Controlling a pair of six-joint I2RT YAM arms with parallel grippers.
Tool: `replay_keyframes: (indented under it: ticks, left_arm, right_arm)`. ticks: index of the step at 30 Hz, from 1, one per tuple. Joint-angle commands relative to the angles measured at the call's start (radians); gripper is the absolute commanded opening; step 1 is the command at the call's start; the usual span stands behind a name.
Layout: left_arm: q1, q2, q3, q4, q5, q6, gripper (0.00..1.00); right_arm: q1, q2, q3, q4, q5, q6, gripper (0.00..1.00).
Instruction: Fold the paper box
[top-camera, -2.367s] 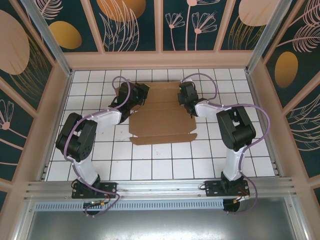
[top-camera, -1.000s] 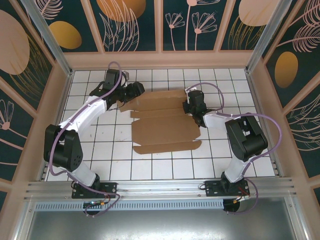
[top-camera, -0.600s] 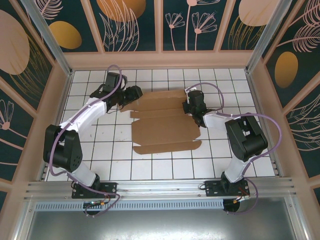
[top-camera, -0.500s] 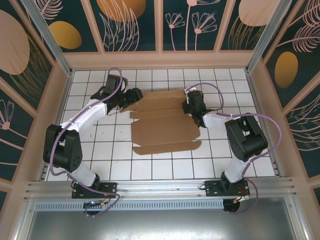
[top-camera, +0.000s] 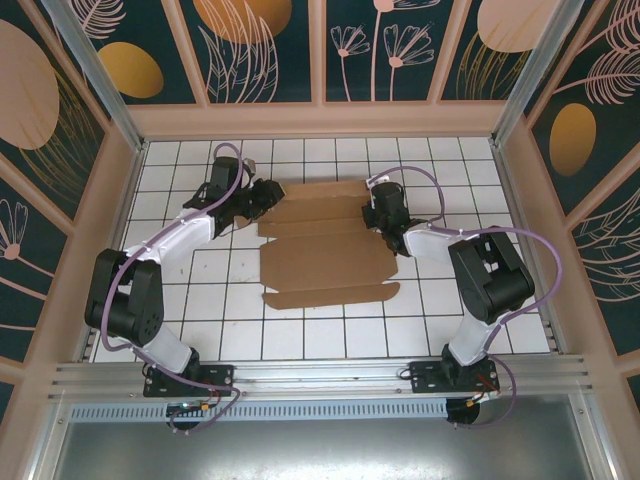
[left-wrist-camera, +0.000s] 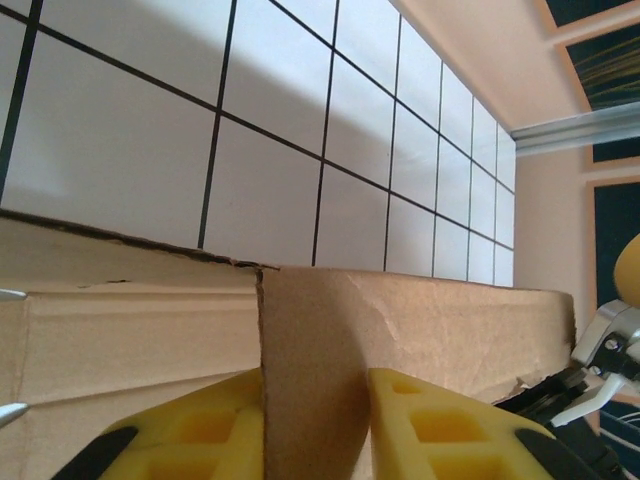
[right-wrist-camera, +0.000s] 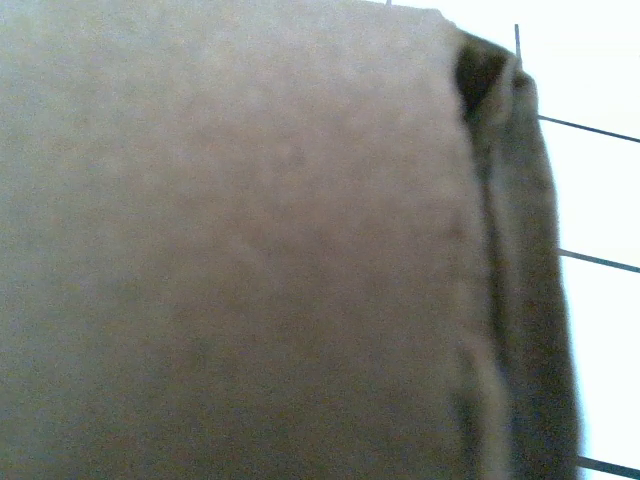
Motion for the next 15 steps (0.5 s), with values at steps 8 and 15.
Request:
replay_keyframes:
  ticks: [8,15]
  left_arm:
    - [0.03,-0.05,-0.075,0.072,0.014,-0.02,0.24]
    - [0.046,-0.153,-0.049,-0.063,-0.058,0.105,0.68]
  right_arm:
    - [0.02,0.001,-0.006,-0.057,0.042,-0.049,0.0]
    - [0.008,0.007,0.04,-0.136,0.024,-0.026,0.0]
